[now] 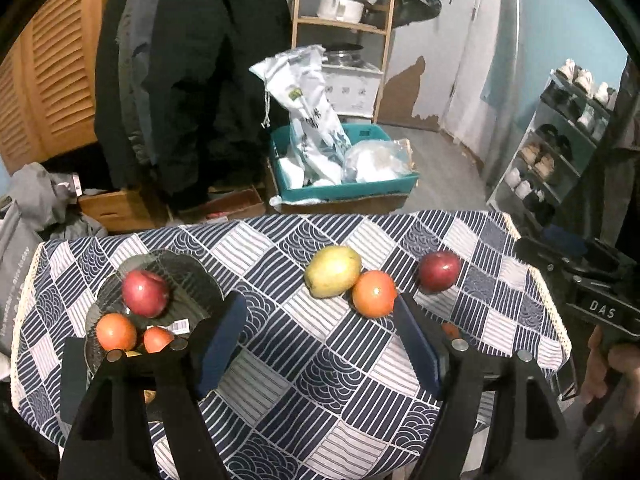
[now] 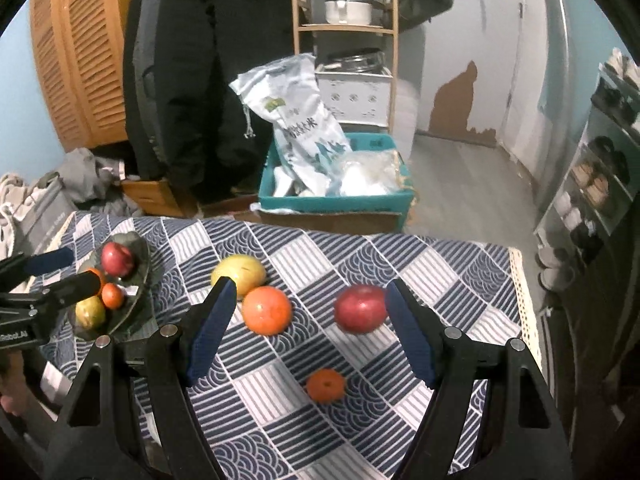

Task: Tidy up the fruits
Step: 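Grasp a small tangerine with the right gripper while the left gripper approaches a large orange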

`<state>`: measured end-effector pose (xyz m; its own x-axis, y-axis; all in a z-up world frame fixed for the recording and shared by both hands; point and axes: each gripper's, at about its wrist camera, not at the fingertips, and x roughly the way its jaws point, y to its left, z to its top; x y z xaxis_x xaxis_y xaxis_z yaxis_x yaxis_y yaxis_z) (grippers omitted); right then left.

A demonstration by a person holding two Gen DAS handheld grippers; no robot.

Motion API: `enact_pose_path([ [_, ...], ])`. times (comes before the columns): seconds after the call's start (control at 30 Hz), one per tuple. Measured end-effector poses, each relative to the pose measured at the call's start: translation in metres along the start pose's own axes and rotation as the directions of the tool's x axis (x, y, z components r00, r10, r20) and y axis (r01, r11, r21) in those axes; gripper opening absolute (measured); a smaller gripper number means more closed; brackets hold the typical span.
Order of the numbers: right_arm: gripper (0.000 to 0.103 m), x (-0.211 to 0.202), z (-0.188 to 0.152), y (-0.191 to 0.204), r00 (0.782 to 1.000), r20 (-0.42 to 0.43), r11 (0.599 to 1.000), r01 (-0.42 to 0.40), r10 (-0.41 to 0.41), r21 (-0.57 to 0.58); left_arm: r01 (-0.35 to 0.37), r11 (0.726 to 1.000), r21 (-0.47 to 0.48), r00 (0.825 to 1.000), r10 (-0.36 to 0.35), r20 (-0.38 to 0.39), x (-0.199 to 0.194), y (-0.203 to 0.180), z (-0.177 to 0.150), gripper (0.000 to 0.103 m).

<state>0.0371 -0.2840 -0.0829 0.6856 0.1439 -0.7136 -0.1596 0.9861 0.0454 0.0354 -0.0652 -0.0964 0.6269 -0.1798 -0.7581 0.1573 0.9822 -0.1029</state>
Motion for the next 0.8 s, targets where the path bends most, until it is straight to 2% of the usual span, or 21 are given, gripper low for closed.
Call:
enact_pose_path([
  [0.23, 0.078, 0.012, -0.019, -0.017, 0.998, -0.060, 1.000, 0.021, -0.019, 0.023, -0.016, 1.000, 0.020, 0.998, 0.017, -0.055, 0.023, -0.010, -0.011, 0.077],
  [0.47, 0.078, 0.050, -0.044, -0.022, 0.984, -0.179, 1.000, 0.024, -0.021, 0.011, -0.018, 0.999, 0.046, 0.990, 0.025, -0.139, 0.055, -0.021, -0.023, 0.077],
  [0.57, 0.078, 0.071, -0.057, -0.024, 0.970, -0.241, 1.000, 0.021, -0.018, 0.011, -0.021, 0.998, 0.051, 0.982, 0.030, -0.187, 0.071, -0.023, -0.030, 0.077],
  [0.8, 0.078, 0.111, -0.085, -0.032, 0.928, -0.368, 0.996, -0.024, 0.054, 0.085, -0.023, 0.998, 0.057, 0.968, 0.037, -0.248, 0.099, -0.026, -0.044, 0.077],
])
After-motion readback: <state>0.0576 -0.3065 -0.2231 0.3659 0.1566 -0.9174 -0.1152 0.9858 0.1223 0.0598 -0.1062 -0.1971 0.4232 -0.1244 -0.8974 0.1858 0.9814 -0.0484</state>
